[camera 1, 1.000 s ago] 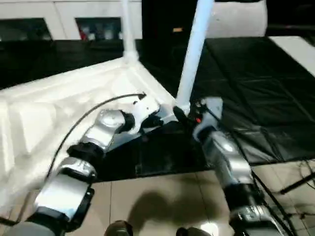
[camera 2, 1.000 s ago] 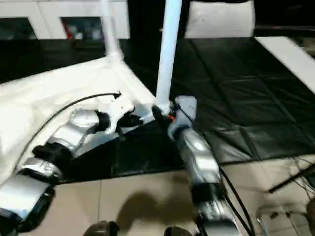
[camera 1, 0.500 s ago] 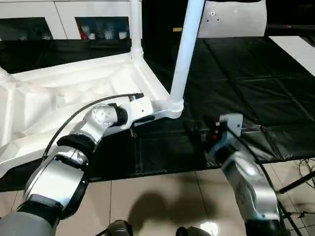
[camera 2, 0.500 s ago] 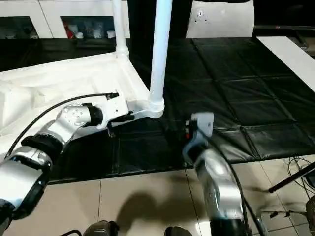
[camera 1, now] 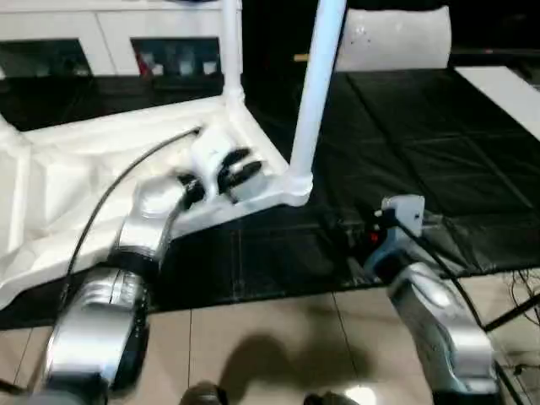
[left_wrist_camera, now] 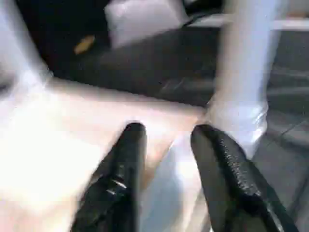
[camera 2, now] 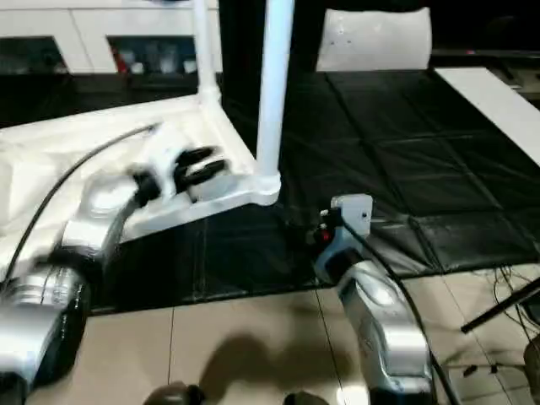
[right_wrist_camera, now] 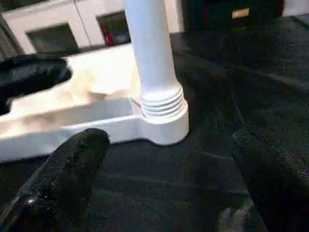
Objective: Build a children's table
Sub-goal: Rotate leg to tighten
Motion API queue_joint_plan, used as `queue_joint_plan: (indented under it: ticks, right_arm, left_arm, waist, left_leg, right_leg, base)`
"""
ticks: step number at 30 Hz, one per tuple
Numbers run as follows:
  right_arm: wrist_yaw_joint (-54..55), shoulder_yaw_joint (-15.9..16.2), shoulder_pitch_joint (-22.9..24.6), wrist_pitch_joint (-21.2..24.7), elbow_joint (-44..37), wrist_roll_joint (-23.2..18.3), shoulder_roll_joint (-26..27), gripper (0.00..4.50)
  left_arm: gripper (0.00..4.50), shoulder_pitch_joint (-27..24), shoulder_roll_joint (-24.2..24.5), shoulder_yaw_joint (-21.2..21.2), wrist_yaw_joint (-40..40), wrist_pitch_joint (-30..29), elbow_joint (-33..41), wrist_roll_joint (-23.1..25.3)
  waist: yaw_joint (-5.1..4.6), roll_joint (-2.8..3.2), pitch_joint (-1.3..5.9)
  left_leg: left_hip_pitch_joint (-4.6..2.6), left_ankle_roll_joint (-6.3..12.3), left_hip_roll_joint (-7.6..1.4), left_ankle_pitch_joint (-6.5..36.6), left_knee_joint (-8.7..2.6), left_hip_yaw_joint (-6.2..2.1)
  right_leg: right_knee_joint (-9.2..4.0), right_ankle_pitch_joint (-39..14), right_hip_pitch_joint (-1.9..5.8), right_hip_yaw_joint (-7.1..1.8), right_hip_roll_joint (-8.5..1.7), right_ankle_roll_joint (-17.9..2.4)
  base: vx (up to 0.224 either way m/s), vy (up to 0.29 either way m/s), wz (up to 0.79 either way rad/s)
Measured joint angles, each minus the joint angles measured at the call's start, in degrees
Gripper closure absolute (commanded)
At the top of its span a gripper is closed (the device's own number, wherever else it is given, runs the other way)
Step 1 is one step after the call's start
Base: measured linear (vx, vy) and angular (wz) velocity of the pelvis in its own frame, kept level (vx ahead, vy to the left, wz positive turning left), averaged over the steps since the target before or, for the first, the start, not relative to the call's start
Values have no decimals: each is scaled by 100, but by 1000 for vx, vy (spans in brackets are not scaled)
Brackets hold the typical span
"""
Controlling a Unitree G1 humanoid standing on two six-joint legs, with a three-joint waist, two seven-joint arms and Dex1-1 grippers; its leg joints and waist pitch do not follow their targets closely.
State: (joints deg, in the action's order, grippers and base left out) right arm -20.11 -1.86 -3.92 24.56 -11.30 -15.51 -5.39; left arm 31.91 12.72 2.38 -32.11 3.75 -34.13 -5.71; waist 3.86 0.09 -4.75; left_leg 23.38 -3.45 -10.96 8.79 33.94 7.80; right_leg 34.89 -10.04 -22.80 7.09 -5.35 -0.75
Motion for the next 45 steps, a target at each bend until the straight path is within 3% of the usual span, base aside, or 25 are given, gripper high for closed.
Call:
queue_joint_plan:
  ticks: [3,5,8,10,11,13,15,18,19,20,21,22,24,25,27,29,30,32,34,36,37,38,40,42,45]
  right_arm:
    - [276,-44,203,133,-206,34,24,0]
    - [434,-86,218,224,-232,34,49,0]
    - [736,-306,339,540,-508,-22,154,0]
    - [758,-347,531,773,-658,-9,-1,0]
    - [753,-355,598,830,-683,14,-49,0]
    - [708,-298,687,855,-840,47,-136,0]
    - [708,-157,777,841,-906,51,-115,0]
    - [720,20,839,837,-936,90,-76,0]
    - [713,47,850,826,-952,106,-76,0]
    - [715,26,934,799,-1025,149,-97,0]
    - [715,9,955,785,-1046,165,-143,0]
    - [710,13,887,768,-1053,173,-205,0]
    - [704,43,913,772,-1031,194,-221,0]
    - [700,63,951,773,-1035,213,-262,0]
    - [664,129,923,744,-1041,218,-302,0]
    - [589,225,833,722,-1034,217,-308,0]
    - [564,329,795,717,-1037,214,-249,0]
    - [575,411,770,701,-1040,218,-231,0]
    - [613,356,834,700,-1040,235,-249,0]
    - [697,290,883,695,-1094,259,-241,0]
    - [733,241,908,672,-1125,264,-235,0]
    - [779,165,966,637,-1167,265,-243,0]
    - [933,-153,1232,604,-1290,264,-216,0]
    - [987,-257,1397,567,-1398,254,-161,0]
    - [1014,-216,1521,471,-1564,212,-59,0]
  left_arm:
    - [221,-1226,-517,413,923,-592,1620,69]
    - [199,-1514,-631,495,1263,-965,1973,175]
    - [180,-1818,-748,595,1623,-1315,2843,325]
    - [155,-2130,-762,401,1667,-1498,3333,342]
    - [145,-2243,-771,267,1664,-1561,3437,332]
    - [133,-2526,-756,68,1663,-1673,3854,315]
    - [111,-2796,-760,53,1674,-1838,4147,344]
    - [91,-3056,-767,12,1741,-2114,4446,472]
    - [74,-3050,-761,9,1744,-2136,4488,493]
    - [74,-2960,-728,-12,1744,-2155,4521,510]
    - [61,-2942,-738,-59,1745,-2159,4672,529]
    - [61,-2993,-786,-66,1762,-2167,4771,529]
    - [53,-3230,-780,-126,1786,-2291,4765,517]
    - [45,-3237,-778,-156,1797,-2363,4745,503]
    - [25,-3241,-746,-148,1831,-2436,4905,485]
    - [17,-3243,-723,-131,1860,-2485,5063,485]
    - [12,-3250,-683,-71,1871,-2505,5102,489]
    - [5,-3314,-612,13,1868,-2589,5100,492]
    - [5,-3327,-610,-56,1851,-2635,5136,489]
    - [5,-3327,-563,-122,1791,-2642,5147,473]
    - [5,-3336,-529,-147,1738,-2641,5169,448]
    - [5,-3327,-507,-193,1656,-2642,5166,398]
    - [5,-3354,-538,-417,1311,-2640,5191,121]
    - [5,-3342,-391,-501,993,-2586,5269,-31]
    - [5,-3292,-94,-513,660,-2568,5306,-121]
  waist:
    - [-137,-3,21]
    - [-190,-55,10]
    - [-67,-268,65]
    - [118,-365,65]
    - [145,-379,88]
    - [145,-266,122]
    - [150,-264,144]
    - [116,-197,47]
    - [194,-196,-9]
    - [337,-275,-20]
    - [505,-457,3]
    - [625,-507,12]
    - [835,-379,52]
    - [916,-417,57]
    - [1020,-314,105]
    - [1060,-63,218]
    - [944,-144,230]
    - [643,-200,271]
    - [292,-275,325]
    - [39,-457,321]
    - [-69,-599,320]
    - [-126,-752,348]
    - [-80,-652,292]
    - [-94,-617,285]
    - [-226,-559,284]
  left_leg:
    - [87,-27,18,-27,18,-366]
    - [85,-79,74,-72,22,-638]
    - [-27,1,-101,4,103,-258]
    - [64,355,34,334,854,-15]
    - [25,369,196,343,934,47]
    - [-237,262,399,488,305,29]
    - [-266,181,236,416,185,28]
    - [-583,26,78,495,79,94]
    - [-645,15,66,493,42,176]
    - [-721,8,42,489,70,354]
    - [-755,-38,11,501,247,591]
    - [-624,100,-100,791,714,517]
    - [-441,359,204,944,1296,-69]
    - [-417,357,452,947,1223,-129]
    - [-422,362,617,941,810,-162]
    - [-453,228,504,751,432,-294]
    - [-486,290,557,793,371,-312]
    - [-528,334,573,879,369,-333]
    - [-581,333,584,970,369,-287]
    - [-710,349,651,1099,353,-222]
    - [-756,369,737,1141,323,-151]
    - [-794,397,817,1201,351,-137]
    - [-778,474,789,1209,551,-256]
    - [-677,81,678,981,484,-372]
    - [-638,-4,577,1036,367,-393]
  right_leg:
    - [78,-126,89,229,58,-207]
    - [369,-403,74,122,253,-692]
    - [608,-538,-20,-27,313,-371]
    - [580,-551,10,-90,313,-346]
    - [526,-540,-12,-101,315,-328]
    - [353,-448,-31,-60,463,-217]
    - [111,-324,49,46,569,-126]
    - [-11,-461,372,209,582,-240]
    - [298,-720,402,156,559,-172]
    - [858,-983,367,-24,460,-171]
    - [1258,-1370,470,-501,345,-132]
    - [1176,-1475,520,-641,474,-209]
    - [1090,-1466,634,-793,664,-219]
    - [948,-1437,723,-969,749,-233]
    - [576,-1306,914,-1036,901,-265]
    - [267,-1211,1057,-936,1059,-216]
    - [396,-1220,943,-766,915,-80]
    - [1103,-1228,518,-450,603,155]
    - [1067,-1108,29,-407,317,357]
    - [672,-792,-244,-385,141,318]
    - [241,-585,-222,-440,72,204]
    - [146,-60,-177,-562,33,147]
    - [150,-132,-74,-620,97,78]
    - [153,-121,-21,-623,142,113]
    - [45,-26,-42,-632,280,37]
  base:
    - [33,-78,48]
    - [23,-121,48]
    - [5,-294,49]
    - [11,-203,-1]
    - [19,-180,-3]
    - [-28,-114,5]
    - [-26,-85,3]
    - [-4,-35,0]
    - [-38,-95,7]
    - [-34,-78,7]
    - [82,-103,27]
    - [242,-106,0]
    - [207,-91,6]
    - [99,-49,44]
    - [121,-19,35]
    - [174,101,11]
    - [217,121,3]
    - [208,113,5]
    - [171,81,4]
    - [166,9,2]
    - [139,-81,4]
    - [139,-81,4]
    - [164,-52,-6]
    - [106,-38,-10]
    - [0,0,0]
